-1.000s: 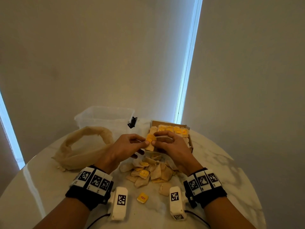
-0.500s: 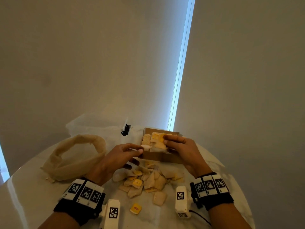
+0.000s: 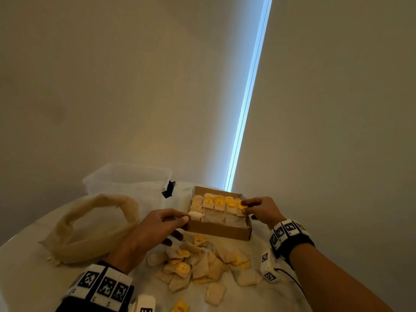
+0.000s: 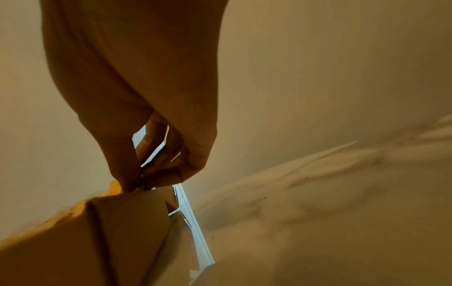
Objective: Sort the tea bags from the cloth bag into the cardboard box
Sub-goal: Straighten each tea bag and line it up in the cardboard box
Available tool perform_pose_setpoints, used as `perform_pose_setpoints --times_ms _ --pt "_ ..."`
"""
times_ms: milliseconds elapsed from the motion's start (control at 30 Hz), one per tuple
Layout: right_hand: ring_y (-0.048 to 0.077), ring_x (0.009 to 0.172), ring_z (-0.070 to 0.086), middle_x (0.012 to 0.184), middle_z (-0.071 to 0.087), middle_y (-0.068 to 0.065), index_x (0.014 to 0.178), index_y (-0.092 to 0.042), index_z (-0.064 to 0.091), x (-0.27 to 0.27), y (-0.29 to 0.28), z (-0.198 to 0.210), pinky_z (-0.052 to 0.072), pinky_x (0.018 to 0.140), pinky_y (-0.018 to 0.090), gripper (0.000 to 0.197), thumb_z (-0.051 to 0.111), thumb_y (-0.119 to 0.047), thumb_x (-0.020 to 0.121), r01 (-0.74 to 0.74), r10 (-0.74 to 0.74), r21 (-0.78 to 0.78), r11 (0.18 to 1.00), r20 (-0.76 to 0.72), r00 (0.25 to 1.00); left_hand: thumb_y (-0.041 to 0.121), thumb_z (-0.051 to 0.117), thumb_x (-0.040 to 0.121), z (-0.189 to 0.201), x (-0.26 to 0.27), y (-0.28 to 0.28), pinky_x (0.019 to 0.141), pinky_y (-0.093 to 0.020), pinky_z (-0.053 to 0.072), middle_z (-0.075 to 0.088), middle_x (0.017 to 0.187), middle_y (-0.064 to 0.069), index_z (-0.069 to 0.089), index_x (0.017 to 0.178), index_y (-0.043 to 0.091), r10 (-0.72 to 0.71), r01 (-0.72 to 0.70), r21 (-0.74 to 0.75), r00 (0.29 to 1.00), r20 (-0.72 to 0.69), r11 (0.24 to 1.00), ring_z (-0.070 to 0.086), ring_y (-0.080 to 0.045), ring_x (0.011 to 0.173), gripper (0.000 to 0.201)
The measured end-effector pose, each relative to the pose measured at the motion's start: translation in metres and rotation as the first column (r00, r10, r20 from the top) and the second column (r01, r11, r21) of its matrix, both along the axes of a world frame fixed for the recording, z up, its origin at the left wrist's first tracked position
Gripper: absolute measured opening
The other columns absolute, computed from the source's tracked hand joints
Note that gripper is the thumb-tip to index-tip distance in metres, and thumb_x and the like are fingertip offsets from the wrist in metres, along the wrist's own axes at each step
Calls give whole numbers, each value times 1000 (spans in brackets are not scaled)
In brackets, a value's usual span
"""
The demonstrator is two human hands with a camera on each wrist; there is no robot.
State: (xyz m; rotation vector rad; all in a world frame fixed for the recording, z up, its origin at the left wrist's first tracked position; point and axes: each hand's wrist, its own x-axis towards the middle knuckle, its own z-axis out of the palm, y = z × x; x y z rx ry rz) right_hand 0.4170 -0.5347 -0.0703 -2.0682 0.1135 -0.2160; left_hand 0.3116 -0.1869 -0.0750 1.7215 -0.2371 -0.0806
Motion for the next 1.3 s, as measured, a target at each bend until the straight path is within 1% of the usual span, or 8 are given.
perform_pose_setpoints --times_ms 500,667,800,933,1033,1100,1200,1300 --pt "23 100 73 108 76 5 108 -20 78 -21 -1 3 57 70 31 25 86 -11 87 102 -123 122 987 178 976 27 69 101 3 0 -1 69 -29 59 81 98 1 77 114 19 13 -13 15 1000 -14 1000 77 -15 80 17" --pt "18 90 77 105 78 1 111 -23 78 -68 34 33 64 70 32 23 85 -20 89 -159 172 -90 983 156 973 27 69 101 7 -5 -2 69 -28 60 81 98 4 76 114 21 -9 8 72 1000 10 997 78 -14 83 16" --pt "12 111 68 129 68 -7 128 -28 73 -111 78 51 61 83 25 38 83 -35 92 -578 503 -399 711 -286 816 29 69 101 9 -7 -1 68 -26 59 81 99 4 75 118 22 1 -3 76 1000 29 997 78 -14 86 19" --pt "14 128 54 142 57 -15 124 -45 71 -133 108 41 49 101 39 42 86 -40 86 -655 517 -565 502 -411 751 32 69 101 8 -10 0 69 -27 59 81 101 4 75 119 22 11 -13 63 1000 26 998 78 -14 87 21" --pt "10 110 63 123 67 -15 116 -36 78 -130 114 32 50 85 27 30 83 -22 90 -607 518 -590 532 -340 785 33 69 101 7 -12 0 70 -28 58 81 101 5 75 119 23 8 -9 52 1000 19 999 77 -13 88 21" --pt "5 100 67 111 71 -17 111 -30 81 -124 111 29 54 84 23 22 80 -19 92 -529 517 -552 644 -195 833 33 68 102 8 -14 0 70 -27 58 81 101 4 75 119 23 2 -3 50 1000 20 999 77 -14 88 21" --pt "11 90 74 101 78 -8 107 -24 83 -116 106 26 63 78 28 18 83 -16 90 -409 436 -204 890 111 893 35 69 101 8 -15 -1 74 -29 61 81 101 5 76 116 24 5 -6 49 1000 18 999 77 -16 94 20" --pt "21 96 79 105 81 0 113 -20 81 -115 109 20 66 87 39 20 82 -19 93 -369 334 219 903 181 925 46 72 96 8 -15 -4 80 -32 64 80 108 4 72 121 27 -25 25 11 1000 -16 1000 77 -15 100 32"
